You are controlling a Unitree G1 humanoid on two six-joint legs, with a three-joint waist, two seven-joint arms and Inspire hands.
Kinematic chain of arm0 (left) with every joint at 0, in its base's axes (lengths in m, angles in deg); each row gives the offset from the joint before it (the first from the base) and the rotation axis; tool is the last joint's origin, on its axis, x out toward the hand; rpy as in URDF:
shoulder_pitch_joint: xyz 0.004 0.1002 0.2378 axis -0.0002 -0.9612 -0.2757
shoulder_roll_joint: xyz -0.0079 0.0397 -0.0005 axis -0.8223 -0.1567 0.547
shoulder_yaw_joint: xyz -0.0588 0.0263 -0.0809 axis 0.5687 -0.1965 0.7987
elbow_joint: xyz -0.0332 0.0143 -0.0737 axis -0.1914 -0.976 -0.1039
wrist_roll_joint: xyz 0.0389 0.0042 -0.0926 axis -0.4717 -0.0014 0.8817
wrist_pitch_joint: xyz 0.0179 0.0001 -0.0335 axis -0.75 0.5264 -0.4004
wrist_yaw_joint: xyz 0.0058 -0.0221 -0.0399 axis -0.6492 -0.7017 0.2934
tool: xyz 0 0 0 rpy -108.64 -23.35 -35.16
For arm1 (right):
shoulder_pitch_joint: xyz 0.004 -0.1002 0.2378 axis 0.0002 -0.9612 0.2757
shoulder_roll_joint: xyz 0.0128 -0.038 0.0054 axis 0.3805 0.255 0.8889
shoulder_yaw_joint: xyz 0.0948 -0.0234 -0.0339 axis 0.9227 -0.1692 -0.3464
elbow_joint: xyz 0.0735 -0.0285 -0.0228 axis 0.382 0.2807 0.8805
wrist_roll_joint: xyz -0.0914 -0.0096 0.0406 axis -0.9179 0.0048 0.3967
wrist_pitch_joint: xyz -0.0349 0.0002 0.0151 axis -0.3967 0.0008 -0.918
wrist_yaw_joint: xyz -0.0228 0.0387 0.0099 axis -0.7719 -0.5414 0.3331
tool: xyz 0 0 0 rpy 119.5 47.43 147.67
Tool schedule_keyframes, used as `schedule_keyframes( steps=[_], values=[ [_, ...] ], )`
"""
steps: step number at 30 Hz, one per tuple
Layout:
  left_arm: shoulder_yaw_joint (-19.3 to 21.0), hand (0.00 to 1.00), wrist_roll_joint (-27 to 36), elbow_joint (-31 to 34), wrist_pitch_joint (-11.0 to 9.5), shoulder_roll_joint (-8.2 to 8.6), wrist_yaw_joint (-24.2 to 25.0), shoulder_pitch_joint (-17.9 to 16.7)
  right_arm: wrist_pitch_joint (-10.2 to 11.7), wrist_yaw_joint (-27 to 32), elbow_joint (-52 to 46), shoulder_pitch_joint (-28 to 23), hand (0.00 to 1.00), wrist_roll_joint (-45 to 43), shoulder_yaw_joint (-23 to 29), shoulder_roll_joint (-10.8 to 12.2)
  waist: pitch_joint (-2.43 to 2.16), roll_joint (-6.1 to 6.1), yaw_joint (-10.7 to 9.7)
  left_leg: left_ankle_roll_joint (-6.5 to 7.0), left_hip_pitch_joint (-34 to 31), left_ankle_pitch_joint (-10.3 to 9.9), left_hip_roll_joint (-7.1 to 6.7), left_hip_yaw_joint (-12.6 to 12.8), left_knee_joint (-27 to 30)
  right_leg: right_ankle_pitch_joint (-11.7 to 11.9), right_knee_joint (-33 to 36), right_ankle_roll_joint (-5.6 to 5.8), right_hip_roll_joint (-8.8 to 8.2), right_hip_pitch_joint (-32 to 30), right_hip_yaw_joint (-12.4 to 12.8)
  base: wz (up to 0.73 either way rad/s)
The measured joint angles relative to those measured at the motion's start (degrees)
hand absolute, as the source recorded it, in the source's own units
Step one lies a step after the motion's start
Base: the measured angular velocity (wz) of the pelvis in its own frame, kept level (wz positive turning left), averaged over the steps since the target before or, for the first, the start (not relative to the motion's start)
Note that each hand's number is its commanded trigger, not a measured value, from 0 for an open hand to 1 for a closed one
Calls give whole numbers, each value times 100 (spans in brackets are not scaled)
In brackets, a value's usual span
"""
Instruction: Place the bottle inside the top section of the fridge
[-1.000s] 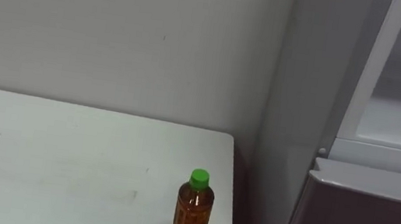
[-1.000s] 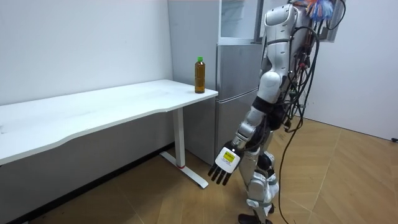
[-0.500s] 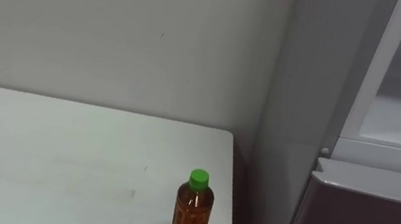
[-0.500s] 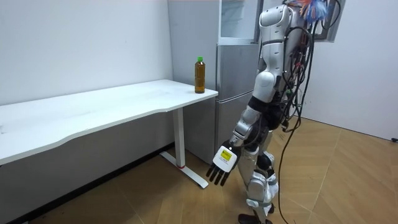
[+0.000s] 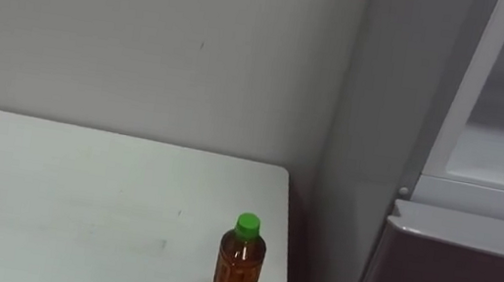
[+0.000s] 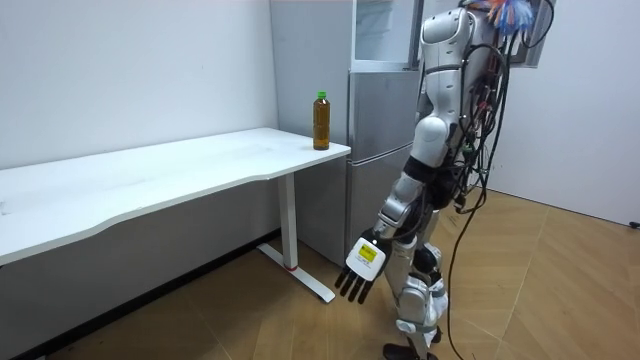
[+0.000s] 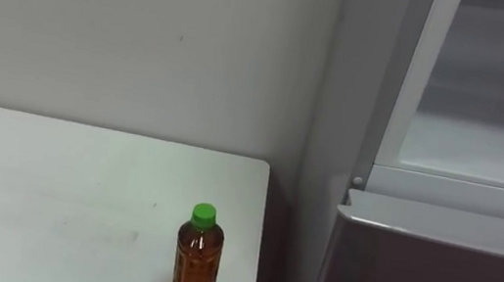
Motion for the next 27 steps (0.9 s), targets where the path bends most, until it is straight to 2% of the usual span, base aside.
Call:
schedule_keyframes(
  steps=[4,8,10,13,14,16,19,23,27],
  values=[
    [-18,0,-11,8,-14,1,11,-24,72,-39,-856,10,0,37,-20,-2,2,-7,9,0,9,1,2,-1,35,2,-21,-5,4,26,8,0],
    [-71,0,-12,5,-138,-1,8,44,203,-111,-1622,21,0,91,-224,-33,5,-20,9,5,-30,-3,4,-5,60,3,-9,-5,1,8,-12,2],
    [-106,0,-41,4,-164,4,8,87,195,-167,-2062,-12,0,85,-239,-14,-6,3,22,6,-64,-3,4,-2,63,5,16,-7,0,-39,-7,-2],
    [-113,0,-62,0,-167,-5,8,134,192,-234,-2854,-11,0,83,-238,-10,7,41,17,9,-74,0,6,1,63,5,54,-7,-9,-72,-9,-1],
    [-115,0,-61,1,-167,-10,8,146,94,-239,-3016,-12,0,77,-259,-24,9,33,20,9,-71,-1,9,0,63,5,53,-7,-8,-71,-13,0],
    [-121,0,-62,1,-167,-9,7,146,80,-253,-3090,-23,0,66,-286,-19,28,24,21,9,-78,-1,9,7,63,6,48,-8,-6,-76,-23,-2],
    [-118,0,-74,-2,-167,-22,7,78,81,-263,-3627,-33,0,71,-337,-11,25,44,39,8,-83,-1,10,13,54,15,46,-16,2,-64,-21,-6],
    [-118,0,-328,-74,-166,-25,10,109,97,-441,-4387,-24,0,72,-351,-9,19,55,148,8,-83,-1,13,10,59,16,47,-19,9,-66,-18,0],
    [-118,0,-408,-238,-127,-25,12,136,88,-447,-4629,-22,0,75,-342,0,10,64,224,9,-82,0,12,10,62,16,54,-18,-1,-65,-13,-1]
  ],
)
